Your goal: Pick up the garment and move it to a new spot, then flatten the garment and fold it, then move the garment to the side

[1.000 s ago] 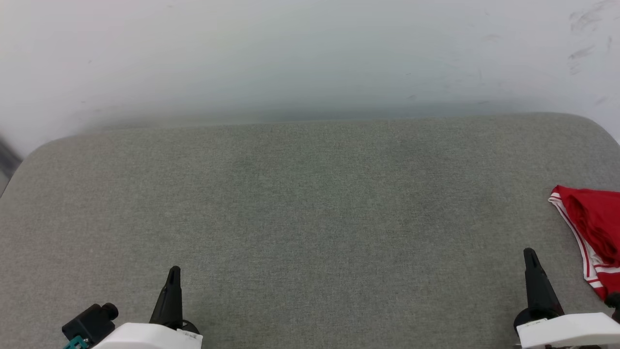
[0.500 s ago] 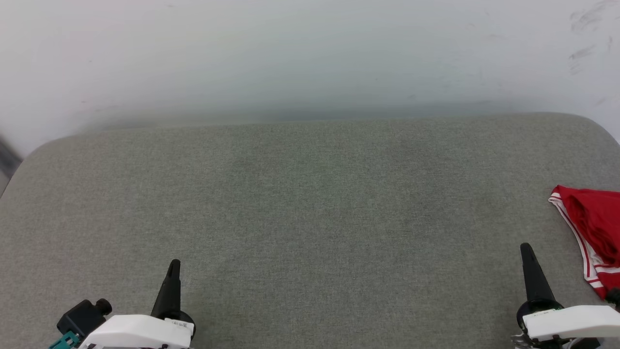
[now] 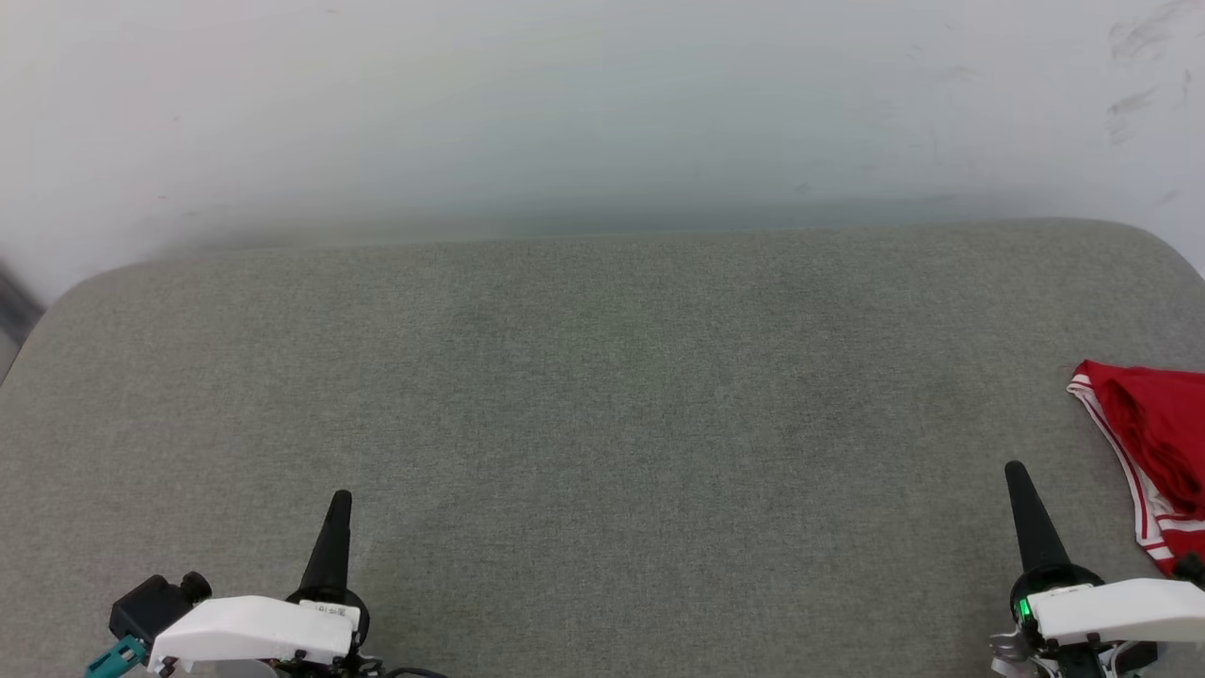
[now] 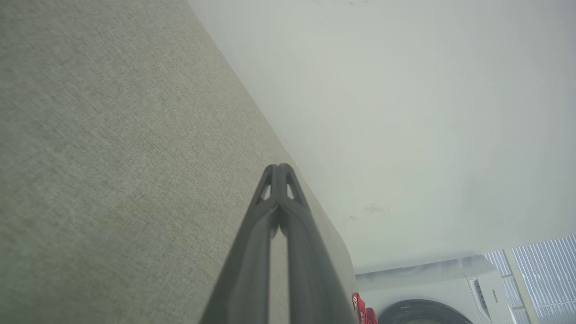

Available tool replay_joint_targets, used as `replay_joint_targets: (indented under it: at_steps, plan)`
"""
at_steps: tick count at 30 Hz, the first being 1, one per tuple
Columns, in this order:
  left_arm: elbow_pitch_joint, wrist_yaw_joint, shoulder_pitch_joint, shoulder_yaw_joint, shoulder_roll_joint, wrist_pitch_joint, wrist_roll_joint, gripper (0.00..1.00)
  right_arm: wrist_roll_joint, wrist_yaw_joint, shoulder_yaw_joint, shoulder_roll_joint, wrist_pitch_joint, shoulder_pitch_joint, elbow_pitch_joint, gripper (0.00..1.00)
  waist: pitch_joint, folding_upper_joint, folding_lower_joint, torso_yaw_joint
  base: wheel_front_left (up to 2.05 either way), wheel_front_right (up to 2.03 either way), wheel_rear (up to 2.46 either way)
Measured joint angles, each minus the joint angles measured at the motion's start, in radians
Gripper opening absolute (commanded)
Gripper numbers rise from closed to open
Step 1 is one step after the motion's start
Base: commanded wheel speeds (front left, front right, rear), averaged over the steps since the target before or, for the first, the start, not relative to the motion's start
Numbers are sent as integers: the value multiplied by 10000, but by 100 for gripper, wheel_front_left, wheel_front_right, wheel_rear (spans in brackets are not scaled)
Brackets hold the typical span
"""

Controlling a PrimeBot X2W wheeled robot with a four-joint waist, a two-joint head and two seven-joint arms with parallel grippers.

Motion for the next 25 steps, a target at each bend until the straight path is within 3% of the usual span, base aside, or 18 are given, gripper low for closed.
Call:
replay_joint_targets:
  at_steps: [25]
  plan:
    - [368,-276,-470,251,-2,610,-2391,0,2311,-2,-35,-2,612,-429,339,0,6,0,0,16,0,0,0]
